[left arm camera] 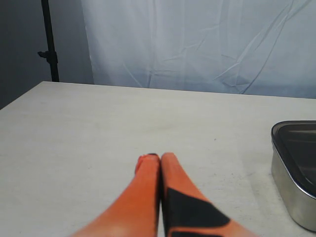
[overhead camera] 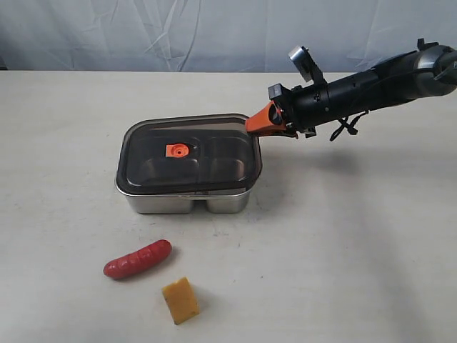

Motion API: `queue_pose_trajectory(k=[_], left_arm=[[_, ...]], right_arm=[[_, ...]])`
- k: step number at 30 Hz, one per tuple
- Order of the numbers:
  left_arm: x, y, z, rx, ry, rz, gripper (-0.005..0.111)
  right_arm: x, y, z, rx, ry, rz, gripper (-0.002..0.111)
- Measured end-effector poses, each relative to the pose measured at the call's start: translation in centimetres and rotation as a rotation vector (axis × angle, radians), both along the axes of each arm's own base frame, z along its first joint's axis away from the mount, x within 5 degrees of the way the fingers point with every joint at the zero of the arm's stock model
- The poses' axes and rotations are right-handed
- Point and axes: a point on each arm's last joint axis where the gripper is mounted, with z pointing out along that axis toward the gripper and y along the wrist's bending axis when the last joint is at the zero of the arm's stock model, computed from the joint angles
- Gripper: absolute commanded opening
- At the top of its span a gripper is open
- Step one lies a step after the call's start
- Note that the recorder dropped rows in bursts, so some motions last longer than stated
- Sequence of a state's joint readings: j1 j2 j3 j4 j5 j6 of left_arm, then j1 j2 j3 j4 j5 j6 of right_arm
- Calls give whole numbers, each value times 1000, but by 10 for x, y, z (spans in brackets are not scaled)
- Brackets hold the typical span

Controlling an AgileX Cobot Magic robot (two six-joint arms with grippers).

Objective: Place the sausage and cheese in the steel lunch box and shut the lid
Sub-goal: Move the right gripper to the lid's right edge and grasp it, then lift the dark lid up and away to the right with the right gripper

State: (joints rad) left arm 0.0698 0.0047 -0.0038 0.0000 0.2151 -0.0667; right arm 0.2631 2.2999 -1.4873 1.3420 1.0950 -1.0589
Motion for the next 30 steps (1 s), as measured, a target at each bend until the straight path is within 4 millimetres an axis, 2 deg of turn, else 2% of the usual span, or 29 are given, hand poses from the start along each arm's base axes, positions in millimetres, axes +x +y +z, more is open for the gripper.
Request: queue_pose_trajectory(k=[5,8,9,20,30], left_arm=[[0,0,0,0,0,0,0],[0,0,0,0,0,0,0],[0,0,0,0,0,0,0],[0,0,0,0,0,0,0],[0,0,0,0,0,0,0]], right_arm=[[0,0,0,0,0,0,15],[0,0,0,3,2,-3,0],[0,0,1,8,7,-4,-1],[0,0,2,23,15,-7,-1],[7,-2,20,108,-4,31,-1]])
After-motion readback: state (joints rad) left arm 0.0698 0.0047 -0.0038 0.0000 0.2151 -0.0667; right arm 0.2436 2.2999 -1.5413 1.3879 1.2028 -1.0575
